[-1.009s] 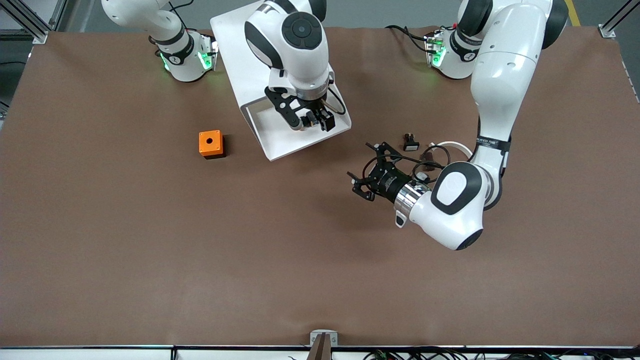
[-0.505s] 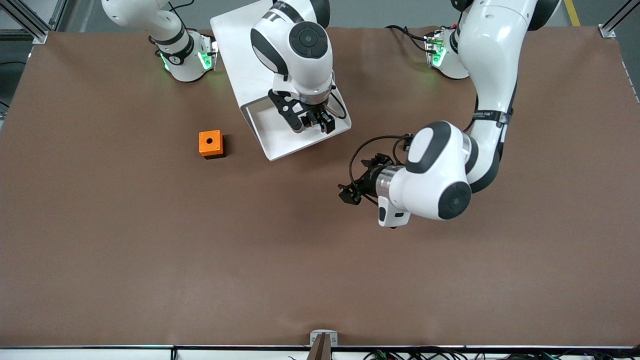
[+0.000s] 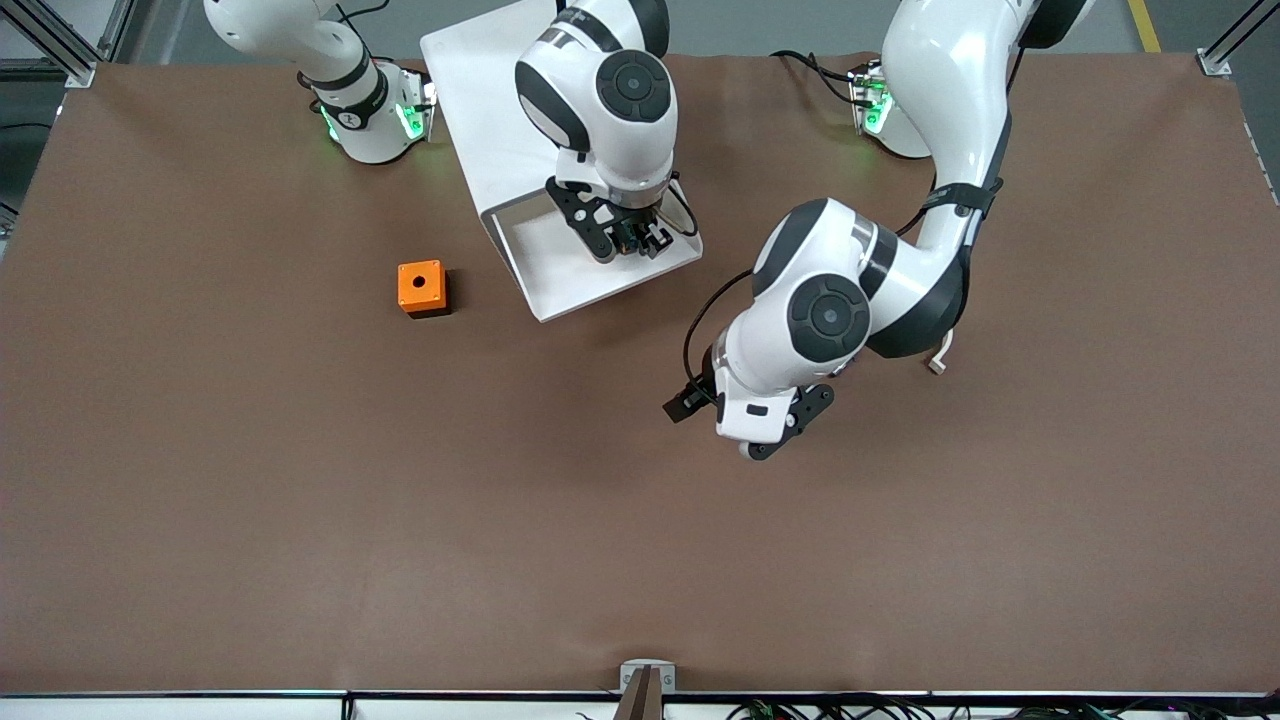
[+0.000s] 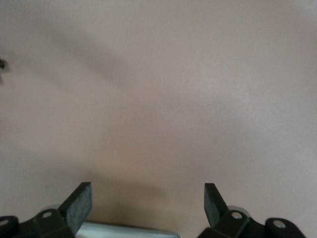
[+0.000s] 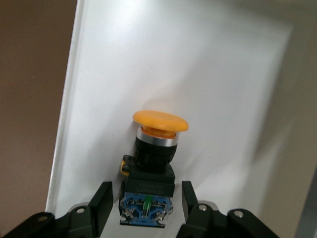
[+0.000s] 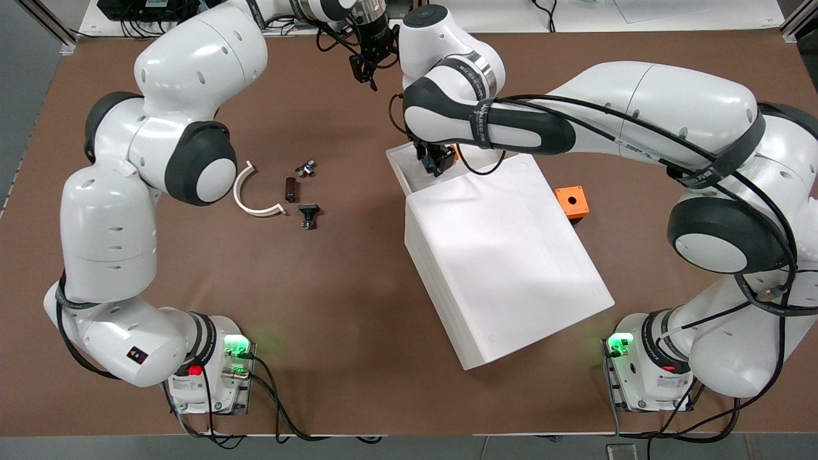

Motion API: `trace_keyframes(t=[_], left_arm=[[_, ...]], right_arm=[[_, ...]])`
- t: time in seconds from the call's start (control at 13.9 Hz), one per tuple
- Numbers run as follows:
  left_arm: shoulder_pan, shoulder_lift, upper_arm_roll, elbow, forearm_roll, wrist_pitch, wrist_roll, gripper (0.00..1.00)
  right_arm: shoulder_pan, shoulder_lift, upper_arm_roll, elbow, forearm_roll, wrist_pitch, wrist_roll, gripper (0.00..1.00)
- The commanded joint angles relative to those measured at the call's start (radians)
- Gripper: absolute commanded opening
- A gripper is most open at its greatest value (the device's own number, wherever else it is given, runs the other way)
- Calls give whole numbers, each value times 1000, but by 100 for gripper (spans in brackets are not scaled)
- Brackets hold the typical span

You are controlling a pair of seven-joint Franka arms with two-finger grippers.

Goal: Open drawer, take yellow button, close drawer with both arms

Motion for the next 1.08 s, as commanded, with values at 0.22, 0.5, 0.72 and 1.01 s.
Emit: trace_keyframes(t=[0.22, 0.5, 0.72, 1.01], left_arm=[[-32, -17, 8, -35, 73, 47, 11, 99], [-34, -15, 8, -36, 74, 47, 17, 99], [-50, -32, 8, -76, 82, 67, 20, 99], [-115, -48, 7, -113, 98, 76, 12, 99]], right_arm=[[-17, -2, -18, 56, -19, -62, -27, 0], [-137, -4, -17, 198, -5, -224, -218, 0], [-278, -33, -18, 204, -7, -250, -518, 0], [-505, -36, -20, 144, -17, -249, -1001, 0]])
